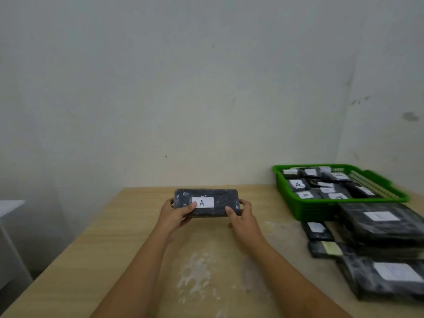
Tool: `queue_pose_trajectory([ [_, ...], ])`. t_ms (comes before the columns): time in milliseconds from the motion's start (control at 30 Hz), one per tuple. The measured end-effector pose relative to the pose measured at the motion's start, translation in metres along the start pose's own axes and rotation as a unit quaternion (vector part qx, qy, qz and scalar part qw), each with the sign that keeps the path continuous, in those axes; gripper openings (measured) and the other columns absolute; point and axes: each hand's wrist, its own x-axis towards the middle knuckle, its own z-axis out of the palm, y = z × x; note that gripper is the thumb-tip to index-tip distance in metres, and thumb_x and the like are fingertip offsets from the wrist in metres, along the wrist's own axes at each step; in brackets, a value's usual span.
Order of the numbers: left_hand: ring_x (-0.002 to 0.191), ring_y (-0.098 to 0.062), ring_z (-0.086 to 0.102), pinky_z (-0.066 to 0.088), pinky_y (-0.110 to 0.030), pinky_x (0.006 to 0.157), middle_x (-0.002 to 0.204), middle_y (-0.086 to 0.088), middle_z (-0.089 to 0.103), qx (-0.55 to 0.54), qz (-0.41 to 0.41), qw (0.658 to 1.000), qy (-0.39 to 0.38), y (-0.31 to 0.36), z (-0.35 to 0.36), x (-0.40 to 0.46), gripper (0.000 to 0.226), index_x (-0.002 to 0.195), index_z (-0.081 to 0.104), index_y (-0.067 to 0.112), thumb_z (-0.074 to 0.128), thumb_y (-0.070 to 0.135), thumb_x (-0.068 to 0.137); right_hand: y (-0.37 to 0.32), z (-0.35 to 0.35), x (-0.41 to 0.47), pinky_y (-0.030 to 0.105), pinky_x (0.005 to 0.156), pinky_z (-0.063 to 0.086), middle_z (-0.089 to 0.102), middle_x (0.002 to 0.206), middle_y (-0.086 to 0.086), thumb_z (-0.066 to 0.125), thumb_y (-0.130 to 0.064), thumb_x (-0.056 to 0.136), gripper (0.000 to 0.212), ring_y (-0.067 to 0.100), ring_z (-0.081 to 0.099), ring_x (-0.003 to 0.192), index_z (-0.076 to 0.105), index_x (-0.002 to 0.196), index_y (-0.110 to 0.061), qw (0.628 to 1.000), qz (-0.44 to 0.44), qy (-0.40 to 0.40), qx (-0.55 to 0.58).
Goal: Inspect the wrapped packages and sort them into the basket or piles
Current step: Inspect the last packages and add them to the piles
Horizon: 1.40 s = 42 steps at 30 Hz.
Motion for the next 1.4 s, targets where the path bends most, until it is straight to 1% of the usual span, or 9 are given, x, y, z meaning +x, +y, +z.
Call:
queue_pose_trajectory([
  [167, 0.102, -0.023, 0.07, 0.058, -0.026, 0.066, 0.127, -0.015, 0.068, 0.0, 0.009, 0.999, -0.047, -0.003, 0.053, -0.025, 0.065, 0.133, 0.053, 0.006, 0.088, 0.012, 0.079, 0.003, -0.06, -0.017, 0.039, 0.079, 0.058, 0.066, 0.101, -0.006, 0.063, -0.041, 0.1, 0.052, 0.023, 0.073, 0.085, 0.041, 0.141, -0.019, 0.999, 0.005, 0.047, 0.004],
  [367, 0.097, -0.02, 0.07, 0.059, -0.03, 0.074, 0.118, -0.008, 0.066, -0.008, 0.032, 0.997, -0.075, -0.016, 0.089, -0.037, 0.062, 0.131, 0.05, 0.007, 0.085, 0.005, 0.08, 0.006, -0.1, -0.024, 0.035, 0.071, 0.059, 0.069, 0.102, 0.0, 0.068, -0.039, 0.096, 0.044, 0.015, 0.072, 0.073, 0.047, 0.129, -0.02, 0.994, 0.009, 0.078, 0.072],
  [533, 0.102, -0.023, 0.074, 0.062, -0.036, 0.082, 0.123, -0.015, 0.068, -0.033, 0.045, 0.995, -0.077, -0.04, 0.096, -0.036, 0.08, 0.128, 0.054, 0.01, 0.098, 0.023, 0.063, 0.015, -0.113, -0.017, 0.044, 0.082, 0.063, 0.071, 0.113, 0.003, 0.078, -0.031, 0.09, 0.046, 0.017, 0.075, 0.086, 0.051, 0.125, -0.018, 0.99, 0.029, 0.082, 0.115],
  [600, 0.107, -0.026, 0.073, 0.061, -0.043, 0.088, 0.125, -0.013, 0.069, -0.018, 0.054, 0.995, -0.078, -0.045, 0.098, -0.035, 0.098, 0.131, 0.055, 0.013, 0.102, 0.041, 0.05, 0.018, -0.114, -0.014, 0.039, 0.076, 0.064, 0.07, 0.114, 0.004, 0.079, -0.026, 0.089, 0.045, 0.018, 0.075, 0.091, 0.053, 0.125, -0.016, 0.988, 0.026, 0.093, 0.123],
  [700, 0.109, -0.027, 0.073, 0.061, -0.04, 0.086, 0.123, -0.011, 0.07, -0.023, 0.068, 0.994, -0.085, -0.044, 0.101, -0.035, 0.09, 0.133, 0.056, 0.014, 0.1, 0.036, 0.058, 0.018, -0.115, -0.01, 0.031, 0.066, 0.062, 0.071, 0.114, 0.01, 0.078, -0.021, 0.09, 0.045, 0.02, 0.073, 0.092, 0.054, 0.127, -0.009, 0.984, 0.026, 0.113, 0.132],
  [833, 0.106, -0.026, 0.073, 0.062, -0.038, 0.085, 0.122, -0.014, 0.071, -0.023, 0.095, 0.994, -0.055, -0.039, 0.101, -0.032, 0.064, 0.133, 0.057, 0.01, 0.087, 0.015, 0.077, 0.006, -0.111, -0.005, 0.038, 0.074, 0.063, 0.067, 0.122, 0.008, 0.079, -0.028, 0.089, 0.055, 0.019, 0.072, 0.094, 0.048, 0.132, -0.012, 0.986, 0.052, 0.082, 0.132],
  [1000, 0.105, -0.021, 0.074, 0.063, -0.036, 0.086, 0.12, -0.009, 0.071, 0.0, 0.121, 0.991, -0.058, -0.039, 0.103, -0.034, 0.063, 0.136, 0.056, 0.013, 0.087, 0.014, 0.081, 0.002, -0.098, -0.01, 0.041, 0.09, 0.059, 0.061, 0.124, -0.001, 0.096, -0.048, 0.062, 0.099, 0.018, 0.065, 0.109, 0.042, 0.139, -0.017, 0.988, 0.053, 0.125, 0.076],
  [1133, 0.107, -0.02, 0.073, 0.061, -0.042, 0.093, 0.119, -0.003, 0.073, 0.023, 0.129, 0.989, -0.07, -0.041, 0.102, -0.033, 0.07, 0.135, 0.058, 0.017, 0.092, 0.026, 0.075, 0.001, -0.095, -0.017, 0.031, 0.086, 0.048, 0.059, 0.122, -0.002, 0.095, -0.044, 0.066, 0.094, 0.017, 0.06, 0.108, 0.043, 0.14, -0.015, 0.985, 0.043, 0.157, 0.055],
  [1400, 0.107, -0.021, 0.073, 0.061, -0.044, 0.093, 0.118, -0.002, 0.073, 0.049, 0.143, 0.987, -0.055, -0.042, 0.1, -0.036, 0.066, 0.134, 0.059, 0.018, 0.091, 0.028, 0.077, -0.003, -0.089, -0.023, 0.025, 0.087, 0.046, 0.057, 0.121, -0.004, 0.092, -0.044, 0.07, 0.096, 0.012, 0.057, 0.106, 0.041, 0.144, -0.012, 0.986, 0.019, 0.154, 0.055],
])
